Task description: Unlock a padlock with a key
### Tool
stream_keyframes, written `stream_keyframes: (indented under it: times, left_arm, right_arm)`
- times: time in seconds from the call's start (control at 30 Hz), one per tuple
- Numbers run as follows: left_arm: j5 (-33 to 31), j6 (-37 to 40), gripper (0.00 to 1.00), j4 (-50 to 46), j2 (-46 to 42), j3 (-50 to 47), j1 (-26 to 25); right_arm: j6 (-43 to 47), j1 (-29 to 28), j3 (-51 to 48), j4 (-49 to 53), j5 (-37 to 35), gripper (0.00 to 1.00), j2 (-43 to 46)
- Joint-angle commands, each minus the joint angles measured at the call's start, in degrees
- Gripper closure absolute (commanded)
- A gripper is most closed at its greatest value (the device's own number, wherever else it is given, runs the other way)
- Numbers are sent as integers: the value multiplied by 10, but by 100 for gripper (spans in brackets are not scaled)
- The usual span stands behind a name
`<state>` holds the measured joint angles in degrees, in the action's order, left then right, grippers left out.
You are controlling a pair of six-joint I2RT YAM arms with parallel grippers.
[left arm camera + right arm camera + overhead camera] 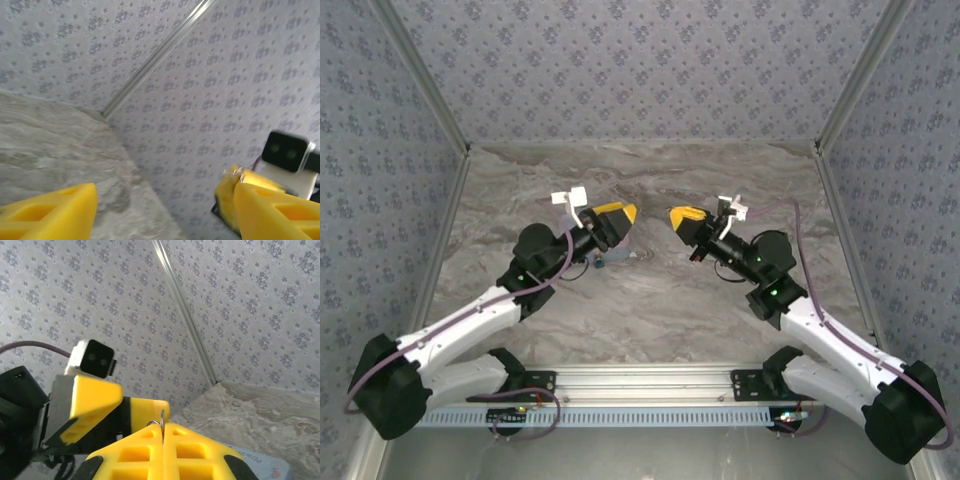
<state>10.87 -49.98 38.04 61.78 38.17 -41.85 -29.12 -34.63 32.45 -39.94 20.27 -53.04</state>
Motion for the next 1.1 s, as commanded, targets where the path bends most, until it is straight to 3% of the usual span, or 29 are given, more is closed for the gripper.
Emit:
stream_keyframes:
  times: [0.0,0.47,0.8,1.07]
  left_arm:
    - [28,-119,31,116,29,26,2]
    - [56,-144,44,151,67,45,-7]
    - [63,-141,48,149,82,50,-13]
    - [64,-138,62,147,81,46,-14]
  right_arm:
    - [-37,-20,9,-26,-36,100,-7]
    - [-54,-52,26,-60,-60,100,-53]
    - [-59,-59,44,-76,-58,100,-81]
    - [-65,-61,53,-88,-64,100,-105]
